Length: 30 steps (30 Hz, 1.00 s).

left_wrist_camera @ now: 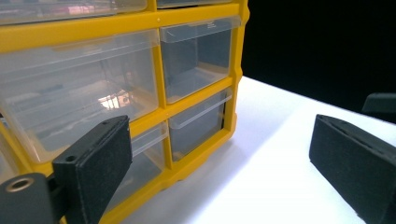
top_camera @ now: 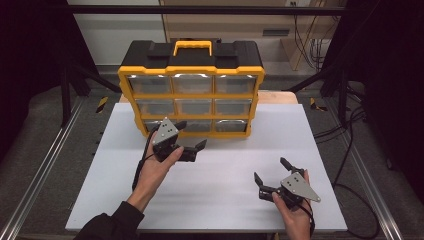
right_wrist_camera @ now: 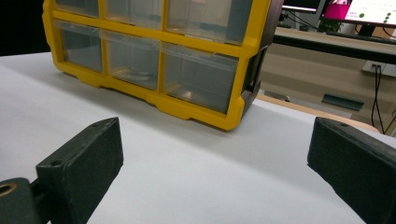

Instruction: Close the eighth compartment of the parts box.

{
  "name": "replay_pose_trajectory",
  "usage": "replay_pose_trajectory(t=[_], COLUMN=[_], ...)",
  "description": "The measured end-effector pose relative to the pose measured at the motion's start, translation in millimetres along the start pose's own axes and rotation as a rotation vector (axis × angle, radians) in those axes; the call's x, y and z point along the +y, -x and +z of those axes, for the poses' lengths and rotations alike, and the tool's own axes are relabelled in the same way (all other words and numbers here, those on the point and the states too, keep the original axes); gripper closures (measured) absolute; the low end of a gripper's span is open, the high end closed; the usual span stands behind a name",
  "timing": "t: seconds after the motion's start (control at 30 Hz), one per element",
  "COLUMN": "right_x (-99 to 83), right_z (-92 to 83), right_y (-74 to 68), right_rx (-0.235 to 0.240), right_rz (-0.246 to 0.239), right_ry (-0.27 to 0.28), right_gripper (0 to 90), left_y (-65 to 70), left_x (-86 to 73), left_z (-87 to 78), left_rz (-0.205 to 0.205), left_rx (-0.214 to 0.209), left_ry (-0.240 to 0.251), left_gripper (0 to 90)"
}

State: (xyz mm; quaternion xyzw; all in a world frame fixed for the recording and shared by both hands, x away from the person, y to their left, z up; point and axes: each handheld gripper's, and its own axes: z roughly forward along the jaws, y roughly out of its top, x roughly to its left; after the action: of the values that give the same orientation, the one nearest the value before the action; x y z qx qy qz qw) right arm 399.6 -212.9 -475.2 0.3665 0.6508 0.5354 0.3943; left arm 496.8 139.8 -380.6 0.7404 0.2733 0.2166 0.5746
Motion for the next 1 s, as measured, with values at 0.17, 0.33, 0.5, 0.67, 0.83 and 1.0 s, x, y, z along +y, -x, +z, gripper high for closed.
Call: replay_pose_trajectory(t=[0.17,0.33,0.5,0.67,0.83,1.0], right_x=[2.2,1.8,2.8,2.8,3.2,2.2], right_z=[-0.7,0.5,-0.6,-1.0,-0.5,-0.3], right_y=[-2.6,-3.1,-3.0,-1.7,-1.1,-0.2], right_rx=[0.003,0.005,0.003,0.006,0.018,0.019], right_rz=[-0.013,-0.016,-0.013,-0.001,0.01,0.018], right_ry=[0.003,-0.001,0.001,-0.015,-0.028,-0.033], right_gripper=[3.4,3.3,3.1,2.9,2.6,2.5], left_y=[1.1,-1.5,-5.9,-10.8,-15.5,-20.3], left_x=[-0.9,-0.4,-0.6,-0.1,0.2,-0.9], left_z=[-4.7,-13.4,-27.9,-44.5,-58.3,-69.7], left_rz=[0.01,0.01,0.008,0.001,0.01,0.005], left_rx=[0.0,0.009,0.039,0.062,0.079,0.096], left_ry=[0.001,0.012,0.021,0.043,0.043,0.054], left_gripper=[3.9,3.3,3.3,3.2,3.1,3.1])
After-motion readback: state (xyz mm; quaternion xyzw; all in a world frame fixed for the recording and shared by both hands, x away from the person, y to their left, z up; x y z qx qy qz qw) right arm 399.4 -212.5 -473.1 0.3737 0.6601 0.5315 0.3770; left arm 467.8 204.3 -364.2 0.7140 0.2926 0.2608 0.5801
